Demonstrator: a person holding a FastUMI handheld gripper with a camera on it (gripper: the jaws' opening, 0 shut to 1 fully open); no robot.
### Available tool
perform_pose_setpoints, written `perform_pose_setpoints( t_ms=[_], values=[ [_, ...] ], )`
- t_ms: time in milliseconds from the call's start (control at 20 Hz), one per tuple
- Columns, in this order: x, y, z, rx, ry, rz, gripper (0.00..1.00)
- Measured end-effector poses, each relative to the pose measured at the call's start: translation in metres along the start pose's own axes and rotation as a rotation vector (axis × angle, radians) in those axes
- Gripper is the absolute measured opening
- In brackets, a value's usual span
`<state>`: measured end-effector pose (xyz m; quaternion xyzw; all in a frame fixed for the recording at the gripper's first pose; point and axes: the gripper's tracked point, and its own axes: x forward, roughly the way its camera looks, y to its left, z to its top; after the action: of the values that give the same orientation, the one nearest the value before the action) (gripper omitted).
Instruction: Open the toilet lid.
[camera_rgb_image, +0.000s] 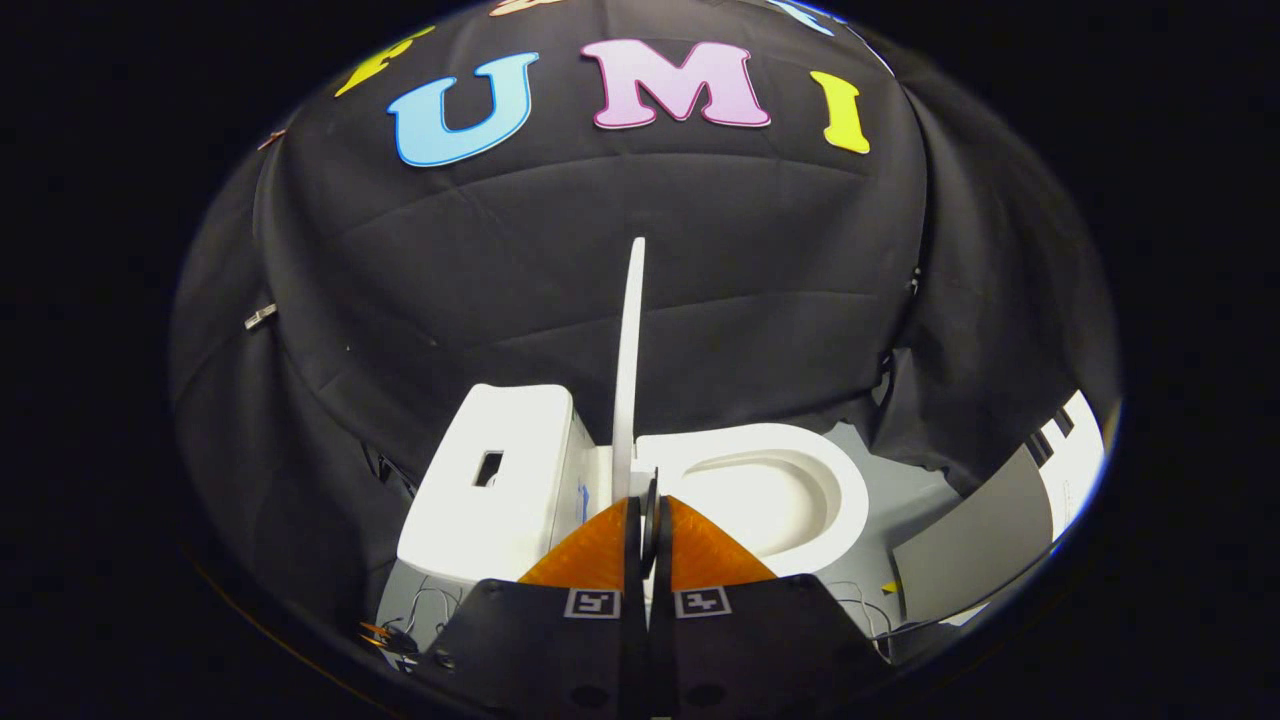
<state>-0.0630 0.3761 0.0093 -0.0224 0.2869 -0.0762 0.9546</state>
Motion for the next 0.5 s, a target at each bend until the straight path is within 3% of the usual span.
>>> perform_pose_setpoints(
  t_ms=[500],
  values=[
    [-0.001, 0.05, -0.004, -0.082, -0.06, -0.024, 0.07]
  ],
)
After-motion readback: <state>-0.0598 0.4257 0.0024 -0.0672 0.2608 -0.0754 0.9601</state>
